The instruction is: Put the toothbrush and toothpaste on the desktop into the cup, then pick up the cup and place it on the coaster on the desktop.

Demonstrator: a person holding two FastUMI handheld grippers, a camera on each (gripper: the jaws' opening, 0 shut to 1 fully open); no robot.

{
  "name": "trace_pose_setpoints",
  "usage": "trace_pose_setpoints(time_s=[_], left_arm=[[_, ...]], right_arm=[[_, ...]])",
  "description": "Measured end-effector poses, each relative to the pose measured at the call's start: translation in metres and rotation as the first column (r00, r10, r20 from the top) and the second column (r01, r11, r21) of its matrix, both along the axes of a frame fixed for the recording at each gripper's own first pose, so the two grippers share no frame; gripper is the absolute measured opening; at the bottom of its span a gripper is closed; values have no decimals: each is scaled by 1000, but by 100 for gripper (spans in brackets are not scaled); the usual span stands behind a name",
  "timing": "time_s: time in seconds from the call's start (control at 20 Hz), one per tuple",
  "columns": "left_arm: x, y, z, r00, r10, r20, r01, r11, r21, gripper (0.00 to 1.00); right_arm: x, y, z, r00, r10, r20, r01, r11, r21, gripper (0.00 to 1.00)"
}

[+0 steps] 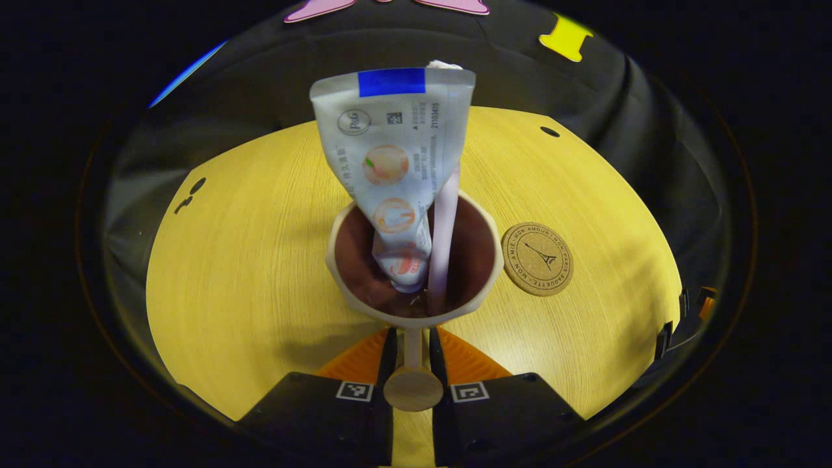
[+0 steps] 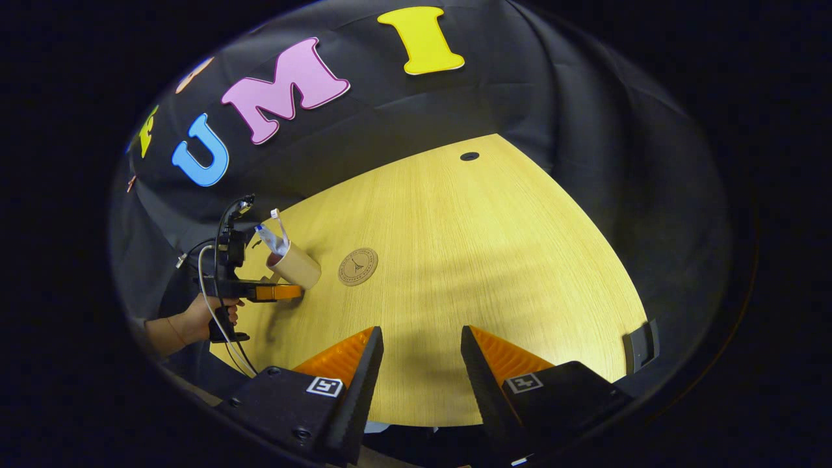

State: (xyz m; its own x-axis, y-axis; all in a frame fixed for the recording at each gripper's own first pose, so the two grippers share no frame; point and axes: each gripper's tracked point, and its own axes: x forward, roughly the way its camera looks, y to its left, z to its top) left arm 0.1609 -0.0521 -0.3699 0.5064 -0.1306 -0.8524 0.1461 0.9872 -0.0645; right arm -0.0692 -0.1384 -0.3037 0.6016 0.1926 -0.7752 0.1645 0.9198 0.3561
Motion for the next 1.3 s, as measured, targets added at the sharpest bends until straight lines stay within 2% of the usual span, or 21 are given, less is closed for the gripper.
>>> trace_pose_setpoints(time_s=[0.1, 0.15, 0.2, 0.6, 0.7, 0.75, 0.8, 0.85, 0.95, 1.0, 1.05, 1.1, 1.15, 1.2, 1.25, 1.3], left_arm=[[0, -1, 0, 1000, 9, 6, -9, 1000, -4, 28], [1, -1, -1, 1000, 11, 9, -11, 1000, -4, 33], [0, -1, -1, 1000, 10, 14, -10, 1000, -2, 28], [-2, -12, 24, 997, -17, 70, 18, 1000, -21, 28], [-1, -18, 33, 996, -35, 85, 37, 999, -21, 28], [0, -22, 37, 995, -47, 93, 49, 999, -18, 32], [1, -27, 40, 993, -59, 101, 61, 998, -15, 32], [2, -31, 43, 992, -72, 107, 74, 997, -14, 28], [5, -45, 46, 989, -95, 112, 97, 995, -16, 28], [6, -51, 48, 988, -106, 114, 109, 994, -17, 32], [7, -57, 49, 986, -116, 116, 119, 993, -17, 28], [9, -64, 49, 985, -128, 118, 130, 991, -17, 27], [10, -70, 50, 983, -140, 117, 143, 990, -16, 32], [12, -77, 48, 981, -153, 115, 156, 988, -14, 23], [13, -83, 48, 980, -166, 113, 168, 986, -12, 31], [12, -85, 47, 978, -178, 112, 180, 984, -11, 28]], right_arm=[[-1, -1, 1, 1000, -7, -1, 7, 1000, 2, 75], [-2, -1, 1, 1000, -8, -1, 8, 1000, 3, 75], [-1, 0, 0, 1000, -7, -1, 7, 1000, 2, 75], [-2, 0, 1, 1000, -14, 5, 14, 1000, 4, 75], [-1, 0, 1, 1000, -14, 6, 14, 1000, 5, 75], [-1, 0, 0, 1000, -15, 5, 15, 1000, 6, 75], [-2, 0, 0, 1000, -15, 6, 15, 1000, 7, 75], [-4, -1, 0, 1000, -17, 6, 17, 1000, 7, 75], [-6, -5, 1, 1000, -23, 7, 23, 1000, 8, 75], [-7, -7, 2, 1000, -27, 6, 27, 1000, 6, 75], [-10, -11, 3, 999, -34, 8, 34, 999, 1, 75], [-12, -16, 3, 999, -44, 10, 44, 999, -4, 75], [-14, -21, 4, 998, -56, 11, 56, 998, -6, 75], [-17, -26, 4, 997, -73, 9, 73, 997, -7, 75], [-20, -32, 3, 996, -91, 6, 91, 996, -5, 75], [-23, -36, 3, 994, -107, 5, 107, 994, -5, 75]])
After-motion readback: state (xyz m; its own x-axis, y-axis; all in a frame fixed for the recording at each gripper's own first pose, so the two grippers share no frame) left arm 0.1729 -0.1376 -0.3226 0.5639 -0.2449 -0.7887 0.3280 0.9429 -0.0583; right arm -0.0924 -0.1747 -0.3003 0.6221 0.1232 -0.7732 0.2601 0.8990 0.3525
